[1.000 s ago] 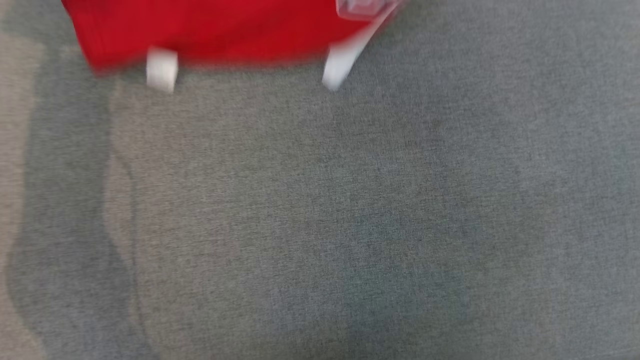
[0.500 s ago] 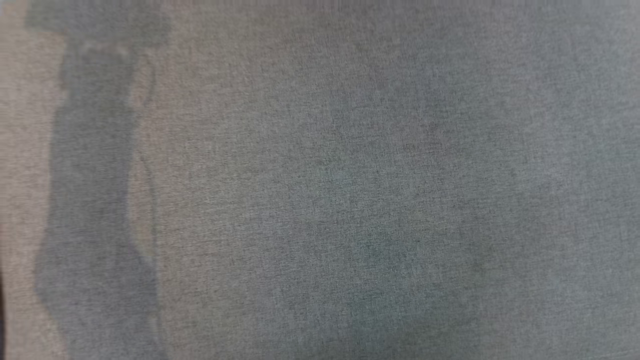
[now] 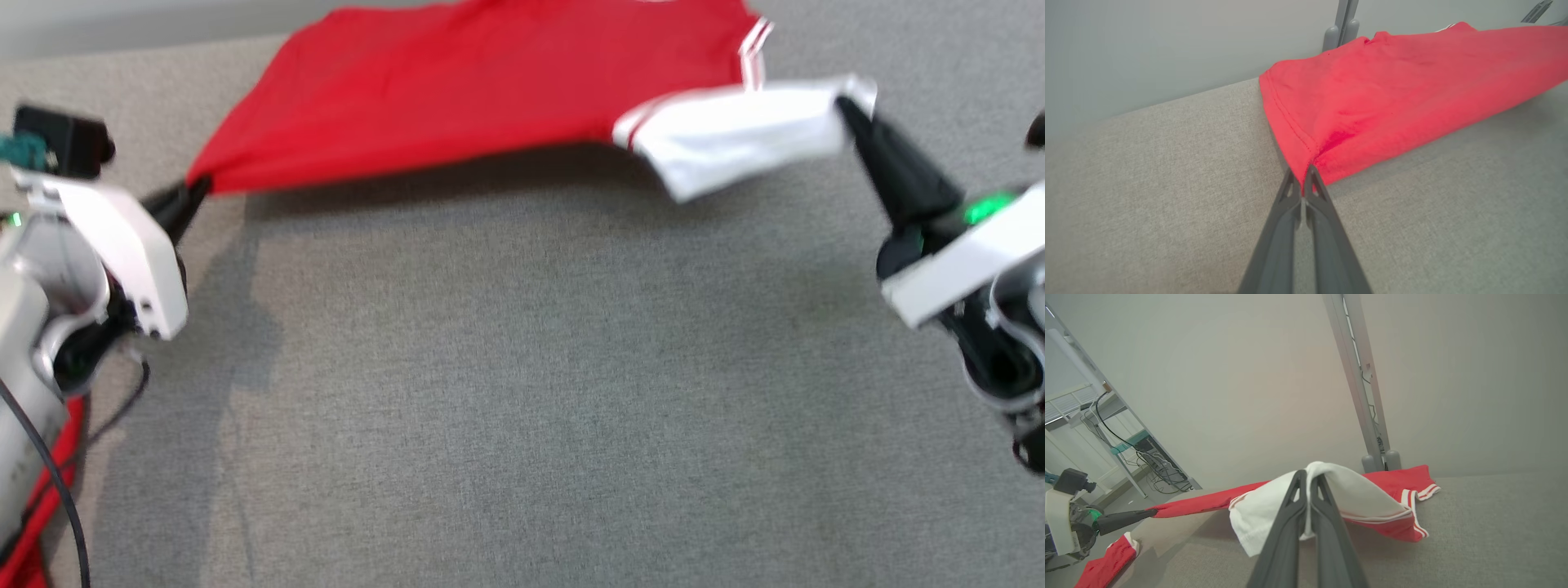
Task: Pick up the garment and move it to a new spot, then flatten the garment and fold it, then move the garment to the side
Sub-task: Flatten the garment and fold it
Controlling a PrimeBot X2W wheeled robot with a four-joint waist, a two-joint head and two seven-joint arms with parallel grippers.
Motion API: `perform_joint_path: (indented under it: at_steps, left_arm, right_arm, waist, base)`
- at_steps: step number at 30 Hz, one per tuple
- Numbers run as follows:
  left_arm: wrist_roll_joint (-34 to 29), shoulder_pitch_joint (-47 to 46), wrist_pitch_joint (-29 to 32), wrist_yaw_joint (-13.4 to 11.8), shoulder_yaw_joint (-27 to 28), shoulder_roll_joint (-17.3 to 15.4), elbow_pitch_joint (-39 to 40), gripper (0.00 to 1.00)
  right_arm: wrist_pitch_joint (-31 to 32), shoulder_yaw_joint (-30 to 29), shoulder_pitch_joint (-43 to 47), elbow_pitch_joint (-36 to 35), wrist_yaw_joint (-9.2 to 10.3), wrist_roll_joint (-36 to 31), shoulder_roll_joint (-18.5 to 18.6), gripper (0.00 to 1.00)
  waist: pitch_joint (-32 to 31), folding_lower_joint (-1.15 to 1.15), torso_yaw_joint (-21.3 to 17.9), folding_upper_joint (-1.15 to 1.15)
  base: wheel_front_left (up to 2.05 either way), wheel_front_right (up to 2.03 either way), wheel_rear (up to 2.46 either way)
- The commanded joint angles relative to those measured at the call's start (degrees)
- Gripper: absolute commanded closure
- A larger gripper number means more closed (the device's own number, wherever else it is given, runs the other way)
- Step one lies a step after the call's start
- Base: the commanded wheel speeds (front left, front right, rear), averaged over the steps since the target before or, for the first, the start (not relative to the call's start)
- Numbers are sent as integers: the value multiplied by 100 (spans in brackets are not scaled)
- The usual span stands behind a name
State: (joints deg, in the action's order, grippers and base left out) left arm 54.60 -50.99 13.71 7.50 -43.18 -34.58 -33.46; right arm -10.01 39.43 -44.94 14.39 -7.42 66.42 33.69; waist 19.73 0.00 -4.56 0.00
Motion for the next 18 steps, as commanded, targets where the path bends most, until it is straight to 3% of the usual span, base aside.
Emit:
perform_joint_path:
  at_steps: [1, 10, 13, 18]
  left_arm:
    - [-24, 229, -80, -11, -42, -38, 63, 100]
    - [389, 1629, -103, -365, -86, -347, 1010, 100]
    - [430, 2102, -145, -614, -118, -501, 1518, 100]
    - [417, 2966, -405, -1275, -128, -703, 2422, 100]
  right_arm:
    - [62, 39, 277, -47, -13, 106, 125, 100]
    - [218, -18, 1742, -502, -13, 508, 614, 100]
    - [198, -132, 2224, -712, -13, 505, 789, 100]
    - [75, -459, 3224, -1108, -13, 531, 888, 100]
  waist:
    - [-321, 0, 14, 0]
    - [-1011, 0, 104, 0]
    - [-1179, 0, 152, 0]
    - [-1427, 0, 228, 0]
  base:
    - [0, 0, 0]
    - [0, 0, 0]
    - [0, 0, 0]
    - [0, 0, 0]
